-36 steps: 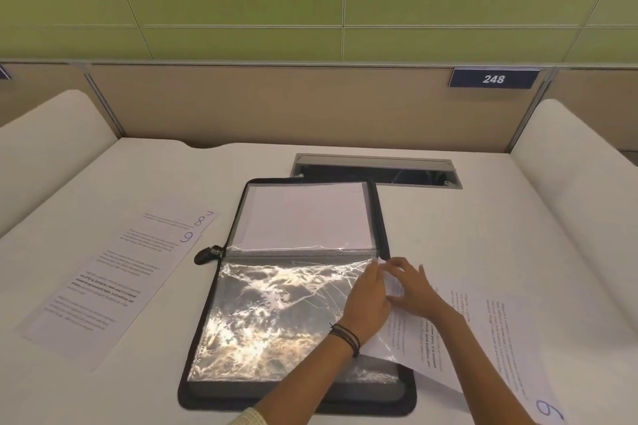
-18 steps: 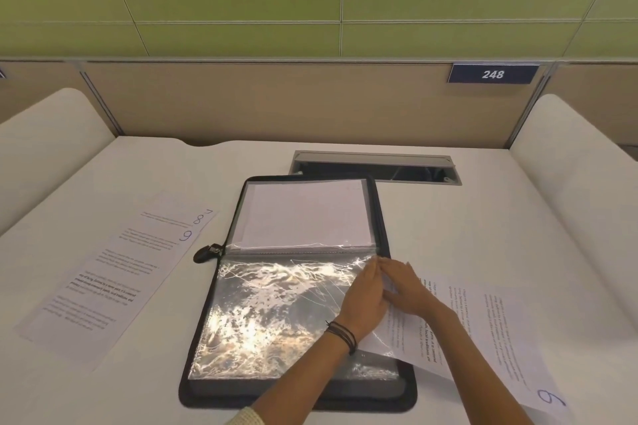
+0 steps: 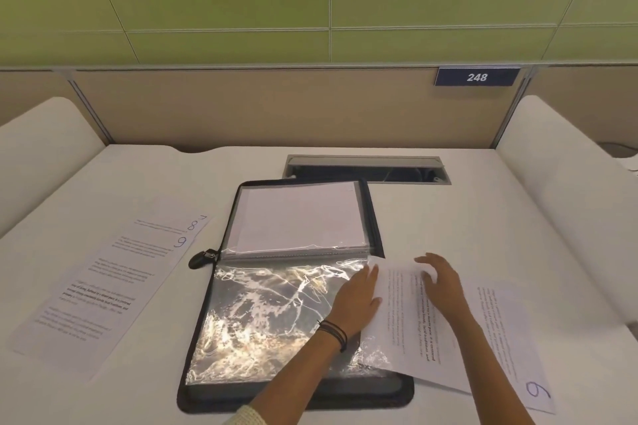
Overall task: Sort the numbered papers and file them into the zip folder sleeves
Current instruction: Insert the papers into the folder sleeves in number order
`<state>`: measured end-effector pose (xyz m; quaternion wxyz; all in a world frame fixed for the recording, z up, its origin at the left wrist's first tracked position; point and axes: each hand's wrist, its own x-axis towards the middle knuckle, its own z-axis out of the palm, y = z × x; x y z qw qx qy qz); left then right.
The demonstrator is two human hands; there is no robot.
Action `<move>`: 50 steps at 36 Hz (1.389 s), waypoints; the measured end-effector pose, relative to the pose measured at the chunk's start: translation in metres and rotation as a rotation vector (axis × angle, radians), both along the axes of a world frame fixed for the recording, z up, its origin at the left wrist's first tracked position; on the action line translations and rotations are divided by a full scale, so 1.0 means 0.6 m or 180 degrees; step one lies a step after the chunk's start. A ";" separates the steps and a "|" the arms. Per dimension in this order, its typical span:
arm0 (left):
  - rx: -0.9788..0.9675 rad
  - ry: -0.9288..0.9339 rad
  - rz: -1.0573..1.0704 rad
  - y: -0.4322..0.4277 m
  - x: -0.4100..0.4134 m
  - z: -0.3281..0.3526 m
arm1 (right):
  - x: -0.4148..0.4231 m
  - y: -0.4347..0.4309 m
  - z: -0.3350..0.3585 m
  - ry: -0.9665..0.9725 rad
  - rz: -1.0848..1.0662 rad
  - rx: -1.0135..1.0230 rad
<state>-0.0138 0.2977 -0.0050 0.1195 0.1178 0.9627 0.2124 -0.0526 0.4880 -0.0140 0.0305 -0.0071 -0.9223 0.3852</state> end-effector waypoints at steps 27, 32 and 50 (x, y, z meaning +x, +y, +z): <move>-0.0208 -0.0040 0.0706 -0.193 -0.062 0.012 | 0.070 0.110 -0.004 -0.0775 -0.1837 0.0859; -0.0245 -0.0046 0.0653 -0.191 -0.065 0.016 | 0.070 0.108 -0.001 -0.0760 -0.1705 0.0828; -0.0301 -0.0248 0.0629 -0.191 -0.083 0.013 | 0.041 0.063 0.014 -0.0956 -0.1384 0.0144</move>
